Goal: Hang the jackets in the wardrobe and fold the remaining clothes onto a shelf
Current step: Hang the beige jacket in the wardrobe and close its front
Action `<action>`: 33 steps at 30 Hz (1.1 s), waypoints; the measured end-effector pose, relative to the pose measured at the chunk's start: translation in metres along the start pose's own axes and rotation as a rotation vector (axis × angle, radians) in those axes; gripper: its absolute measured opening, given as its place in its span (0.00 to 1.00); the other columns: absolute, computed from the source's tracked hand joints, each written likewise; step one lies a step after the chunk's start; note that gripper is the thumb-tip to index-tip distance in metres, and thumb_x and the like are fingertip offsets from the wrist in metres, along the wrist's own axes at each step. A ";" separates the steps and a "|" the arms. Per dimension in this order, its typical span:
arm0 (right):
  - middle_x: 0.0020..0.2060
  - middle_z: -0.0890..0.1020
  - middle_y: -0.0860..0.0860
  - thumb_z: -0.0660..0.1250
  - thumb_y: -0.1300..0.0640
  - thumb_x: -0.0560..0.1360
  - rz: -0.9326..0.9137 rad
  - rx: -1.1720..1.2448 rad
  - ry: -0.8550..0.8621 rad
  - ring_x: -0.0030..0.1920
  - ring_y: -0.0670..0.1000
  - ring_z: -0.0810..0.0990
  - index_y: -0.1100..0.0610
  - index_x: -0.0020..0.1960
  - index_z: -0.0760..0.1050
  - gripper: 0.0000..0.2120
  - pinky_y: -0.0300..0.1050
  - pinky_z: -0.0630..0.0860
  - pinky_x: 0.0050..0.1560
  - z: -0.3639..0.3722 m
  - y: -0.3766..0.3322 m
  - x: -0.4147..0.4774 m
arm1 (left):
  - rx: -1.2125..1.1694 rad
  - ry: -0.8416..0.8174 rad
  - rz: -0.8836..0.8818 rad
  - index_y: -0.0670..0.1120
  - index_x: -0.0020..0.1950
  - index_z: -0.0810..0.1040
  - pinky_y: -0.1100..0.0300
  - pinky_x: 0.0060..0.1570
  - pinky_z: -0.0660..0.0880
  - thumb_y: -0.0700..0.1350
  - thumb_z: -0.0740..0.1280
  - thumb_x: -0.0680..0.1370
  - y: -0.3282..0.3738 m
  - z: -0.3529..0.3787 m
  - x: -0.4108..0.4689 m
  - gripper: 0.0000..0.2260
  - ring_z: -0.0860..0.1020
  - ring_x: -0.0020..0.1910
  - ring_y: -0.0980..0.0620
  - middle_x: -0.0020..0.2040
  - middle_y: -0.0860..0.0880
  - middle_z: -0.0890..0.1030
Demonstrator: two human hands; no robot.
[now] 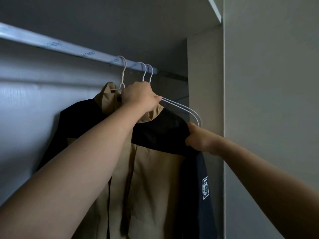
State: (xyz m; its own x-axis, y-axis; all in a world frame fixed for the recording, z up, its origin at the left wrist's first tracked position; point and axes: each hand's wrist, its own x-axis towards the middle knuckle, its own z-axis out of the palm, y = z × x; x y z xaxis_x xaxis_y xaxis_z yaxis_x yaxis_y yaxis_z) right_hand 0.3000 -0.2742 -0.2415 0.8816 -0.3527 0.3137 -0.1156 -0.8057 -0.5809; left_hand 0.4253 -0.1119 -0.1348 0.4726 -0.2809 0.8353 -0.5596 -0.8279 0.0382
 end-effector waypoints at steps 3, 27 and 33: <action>0.50 0.76 0.50 0.63 0.62 0.76 -0.029 -0.030 0.015 0.52 0.50 0.76 0.57 0.67 0.65 0.21 0.43 0.73 0.46 -0.001 0.001 -0.001 | -0.098 0.008 0.031 0.49 0.45 0.78 0.58 0.31 0.65 0.59 0.61 0.82 -0.008 0.003 -0.001 0.16 0.74 0.33 0.51 0.36 0.50 0.75; 0.35 0.76 0.46 0.71 0.52 0.78 -0.357 0.187 0.702 0.35 0.44 0.75 0.49 0.42 0.65 0.14 0.34 0.71 0.31 0.013 0.016 -0.001 | -0.409 -0.441 0.026 0.39 0.35 0.78 0.45 0.45 0.80 0.51 0.83 0.65 -0.033 0.004 -0.012 0.19 0.77 0.33 0.48 0.33 0.43 0.80; 0.37 0.74 0.50 0.70 0.54 0.78 -0.649 -0.364 0.929 0.31 0.55 0.73 0.56 0.45 0.67 0.13 0.45 0.67 0.23 0.050 0.024 -0.007 | -0.165 -0.480 0.080 0.44 0.37 0.81 0.52 0.42 0.80 0.52 0.83 0.64 -0.036 -0.002 -0.018 0.16 0.82 0.37 0.47 0.36 0.48 0.83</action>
State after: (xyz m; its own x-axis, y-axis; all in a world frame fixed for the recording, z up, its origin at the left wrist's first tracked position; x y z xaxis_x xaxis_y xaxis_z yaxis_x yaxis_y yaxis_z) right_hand 0.3137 -0.2668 -0.2953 0.1712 0.0824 0.9818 -0.0257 -0.9958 0.0881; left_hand 0.4352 -0.0761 -0.1503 0.6616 -0.5636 0.4946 -0.6883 -0.7181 0.1026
